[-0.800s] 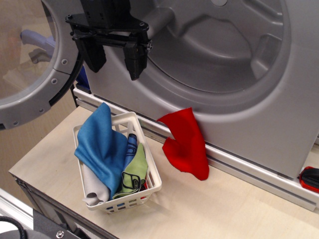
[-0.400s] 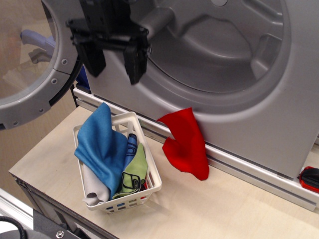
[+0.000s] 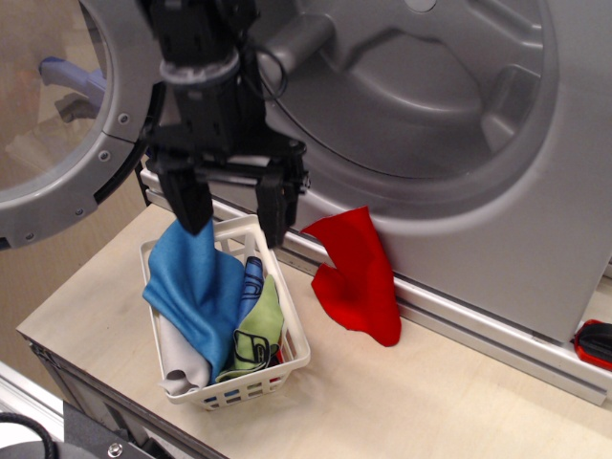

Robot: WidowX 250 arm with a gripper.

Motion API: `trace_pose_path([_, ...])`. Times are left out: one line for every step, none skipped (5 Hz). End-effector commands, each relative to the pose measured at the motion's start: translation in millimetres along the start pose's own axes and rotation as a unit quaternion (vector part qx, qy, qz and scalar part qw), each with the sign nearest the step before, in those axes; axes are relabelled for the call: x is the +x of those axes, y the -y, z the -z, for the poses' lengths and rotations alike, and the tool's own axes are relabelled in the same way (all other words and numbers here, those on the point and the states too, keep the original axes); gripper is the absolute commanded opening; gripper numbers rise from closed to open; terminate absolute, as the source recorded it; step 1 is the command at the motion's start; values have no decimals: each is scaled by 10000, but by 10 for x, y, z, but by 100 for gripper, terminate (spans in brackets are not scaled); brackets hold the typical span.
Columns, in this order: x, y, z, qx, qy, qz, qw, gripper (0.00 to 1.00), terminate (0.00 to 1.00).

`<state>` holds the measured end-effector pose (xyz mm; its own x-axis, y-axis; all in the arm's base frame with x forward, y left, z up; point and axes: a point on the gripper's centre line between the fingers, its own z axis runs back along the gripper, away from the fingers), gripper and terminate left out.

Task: Put clothes in laundry machine

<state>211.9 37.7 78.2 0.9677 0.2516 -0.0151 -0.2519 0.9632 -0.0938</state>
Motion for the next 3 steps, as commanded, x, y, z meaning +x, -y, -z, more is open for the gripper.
trace_pose_path([-71,-95,361,300,385,-156,9987,100,0])
trace_pose_path([-53,-221,486,423,529,-404,9969,100,0])
trace_pose_path([-55,-304,624,521,526,-270,9969,100,0])
